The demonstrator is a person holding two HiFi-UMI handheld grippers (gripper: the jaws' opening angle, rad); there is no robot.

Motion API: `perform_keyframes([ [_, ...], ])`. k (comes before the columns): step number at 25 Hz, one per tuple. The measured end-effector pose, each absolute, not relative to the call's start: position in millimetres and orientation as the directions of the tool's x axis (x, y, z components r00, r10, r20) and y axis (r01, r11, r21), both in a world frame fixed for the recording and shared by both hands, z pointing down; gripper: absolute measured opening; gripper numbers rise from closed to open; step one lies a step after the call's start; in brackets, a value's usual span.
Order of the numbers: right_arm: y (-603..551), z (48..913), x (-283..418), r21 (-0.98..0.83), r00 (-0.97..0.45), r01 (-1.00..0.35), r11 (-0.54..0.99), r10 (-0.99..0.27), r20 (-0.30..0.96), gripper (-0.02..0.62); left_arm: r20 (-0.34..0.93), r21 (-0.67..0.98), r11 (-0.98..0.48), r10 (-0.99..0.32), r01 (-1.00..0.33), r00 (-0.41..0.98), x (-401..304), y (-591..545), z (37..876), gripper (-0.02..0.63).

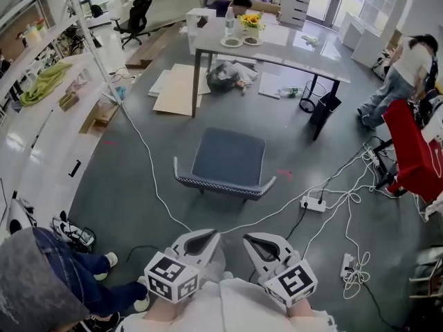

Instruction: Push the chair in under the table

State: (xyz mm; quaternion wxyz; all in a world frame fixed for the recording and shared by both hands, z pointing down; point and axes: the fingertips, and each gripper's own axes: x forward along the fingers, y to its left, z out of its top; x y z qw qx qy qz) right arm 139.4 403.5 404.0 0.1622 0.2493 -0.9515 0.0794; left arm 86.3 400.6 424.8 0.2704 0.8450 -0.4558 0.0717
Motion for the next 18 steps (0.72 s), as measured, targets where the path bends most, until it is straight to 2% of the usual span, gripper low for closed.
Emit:
perform_keyframes([
  [10, 314.8, 404.4, 93.6, -0.021, -0.759, -0.581, 0.813, -0.533, 0.375, 0.003, 0.331, 0.381, -0.492, -0.718, -0.783, 0.613, 36.3, 306.2, 416.2, 0.018],
  [18, 287.8, 410.0, 70.9, -0.036, -0.732, -0.636, 0.771, -0.587, 0.346, 0.005, 0.369, 0.379, -0.512, -0.68, -0.771, 0.634, 11.3, 281.8, 435.2, 0.02],
])
